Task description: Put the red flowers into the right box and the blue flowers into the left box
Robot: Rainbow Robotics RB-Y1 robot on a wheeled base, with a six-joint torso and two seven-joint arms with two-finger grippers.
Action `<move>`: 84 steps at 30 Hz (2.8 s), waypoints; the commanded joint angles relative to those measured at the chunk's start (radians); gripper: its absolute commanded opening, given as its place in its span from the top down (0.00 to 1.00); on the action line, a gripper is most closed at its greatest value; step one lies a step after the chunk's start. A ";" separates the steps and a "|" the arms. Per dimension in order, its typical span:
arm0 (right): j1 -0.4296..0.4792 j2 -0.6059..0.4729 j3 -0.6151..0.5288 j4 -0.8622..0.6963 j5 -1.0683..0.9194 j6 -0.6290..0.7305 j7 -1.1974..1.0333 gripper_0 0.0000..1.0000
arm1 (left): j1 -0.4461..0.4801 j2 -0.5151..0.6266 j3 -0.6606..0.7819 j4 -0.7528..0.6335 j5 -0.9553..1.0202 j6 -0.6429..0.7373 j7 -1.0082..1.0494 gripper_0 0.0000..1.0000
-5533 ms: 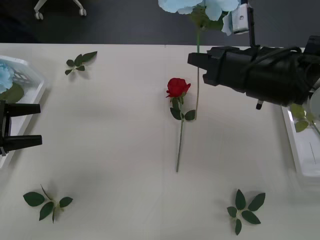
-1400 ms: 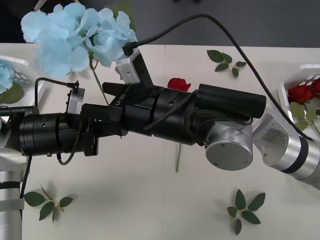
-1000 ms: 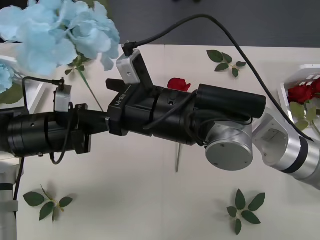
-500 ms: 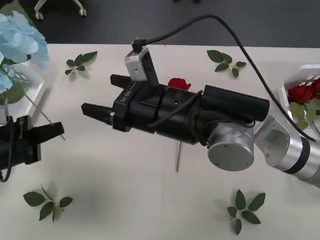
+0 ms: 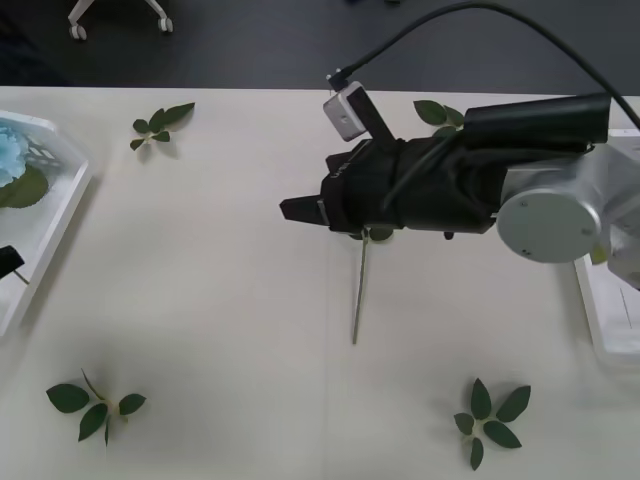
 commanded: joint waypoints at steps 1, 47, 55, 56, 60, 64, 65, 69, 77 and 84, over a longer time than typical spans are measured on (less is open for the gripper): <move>-0.002 0.043 -0.067 -0.006 0.017 0.149 -0.106 0.00 | 0.047 0.021 0.042 -0.074 -0.073 -0.095 0.121 1.00; 0.049 0.308 -0.007 0.322 0.576 0.446 -0.959 0.00 | -0.169 0.084 0.062 -0.078 -1.107 -0.194 1.032 1.00; 0.047 0.348 0.016 0.379 0.637 0.446 -0.965 0.00 | -0.166 0.084 0.062 -0.077 -1.148 -0.194 1.036 0.99; 0.047 0.350 0.017 0.382 0.637 0.446 -0.965 0.00 | -0.166 0.084 0.062 -0.075 -1.162 -0.194 1.036 0.99; 0.047 0.361 0.016 0.399 0.639 0.446 -0.965 0.00 | -0.164 0.085 0.062 -0.075 -1.176 -0.194 1.044 0.85; 0.047 0.384 0.016 0.426 0.662 0.446 -0.960 0.00 | -0.164 0.084 0.062 -0.077 -1.173 -0.192 1.044 0.05; 0.047 0.391 0.016 0.435 0.674 0.446 -0.960 0.00 | -0.164 0.084 0.062 -0.077 -1.170 -0.194 1.044 0.00; 0.047 0.414 0.016 0.466 0.698 0.443 -0.956 0.00 | -0.164 0.084 0.062 -0.077 -1.139 -0.194 1.041 0.00; 0.047 0.456 0.016 0.509 0.741 0.437 -0.953 0.00 | -0.163 0.085 0.062 -0.077 -1.006 -0.194 1.027 0.00; 0.047 0.491 0.016 0.570 0.806 0.437 -0.948 0.28 | -0.155 0.084 0.060 -0.095 -0.817 -0.192 1.012 0.00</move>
